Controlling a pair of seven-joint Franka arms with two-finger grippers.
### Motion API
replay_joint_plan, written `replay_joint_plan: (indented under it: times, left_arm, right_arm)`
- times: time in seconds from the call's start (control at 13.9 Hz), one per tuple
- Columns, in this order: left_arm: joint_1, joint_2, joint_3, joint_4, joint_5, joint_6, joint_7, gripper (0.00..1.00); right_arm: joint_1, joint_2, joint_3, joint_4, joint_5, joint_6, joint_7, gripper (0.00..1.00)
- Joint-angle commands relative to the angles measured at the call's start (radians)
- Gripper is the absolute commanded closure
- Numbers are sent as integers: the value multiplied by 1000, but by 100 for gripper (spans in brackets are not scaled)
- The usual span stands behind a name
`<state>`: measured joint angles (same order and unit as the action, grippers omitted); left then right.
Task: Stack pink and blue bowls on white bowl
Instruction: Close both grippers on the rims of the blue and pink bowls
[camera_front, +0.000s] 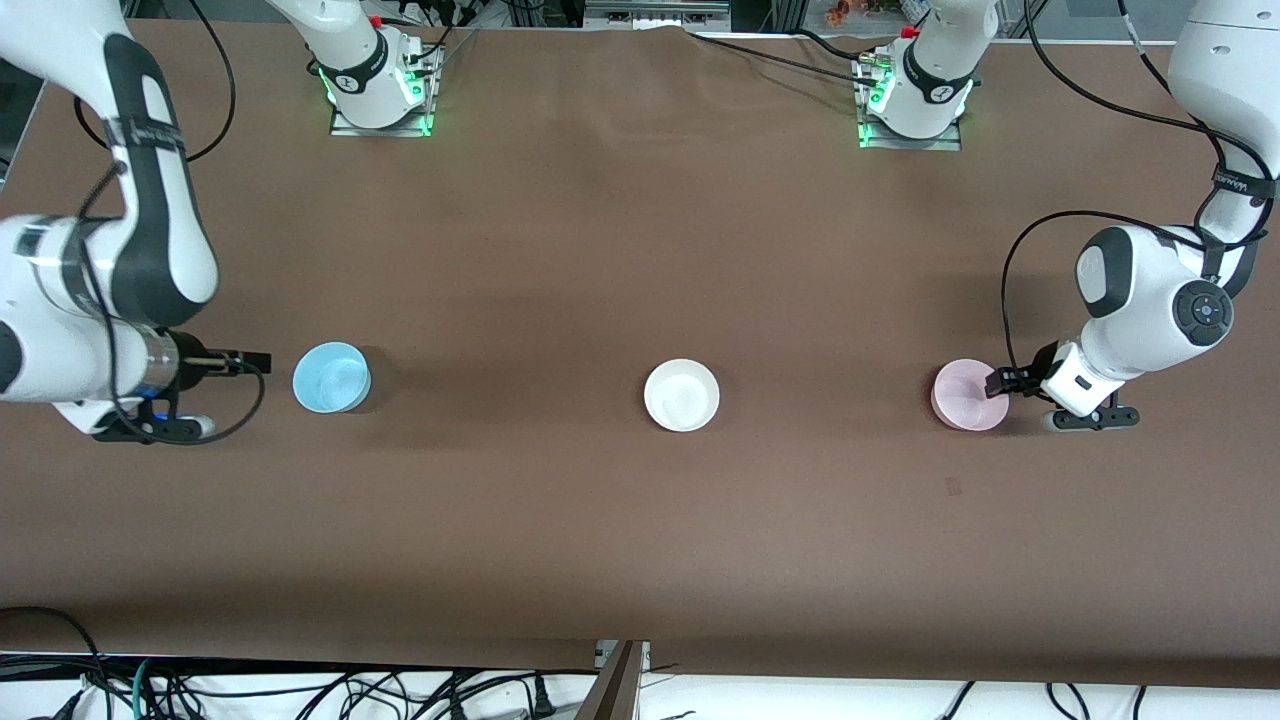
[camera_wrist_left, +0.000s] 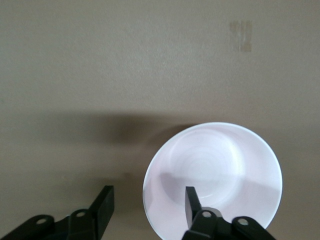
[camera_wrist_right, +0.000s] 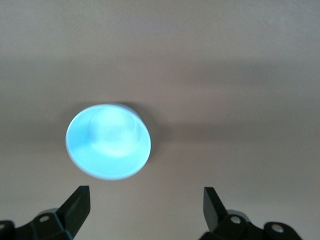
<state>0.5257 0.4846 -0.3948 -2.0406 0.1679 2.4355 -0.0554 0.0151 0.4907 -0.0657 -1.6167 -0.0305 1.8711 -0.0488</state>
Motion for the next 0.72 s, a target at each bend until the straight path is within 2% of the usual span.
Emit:
replay_joint_plan:
  times: [0.0, 0.22, 0.65]
  left_arm:
    - [11, -23, -7, -36, 33, 16, -1, 38]
    - [11, -23, -7, -50, 71, 16, -3, 41]
    - [11, -44, -9, -58, 73, 10, -3, 44]
  right_arm:
    - [-12, -29, 6, -126, 17, 143, -11, 0]
    - [-27, -21, 7, -202, 36, 258, -23, 0]
    - [-55, 17, 7, -305, 168, 431, -137, 0]
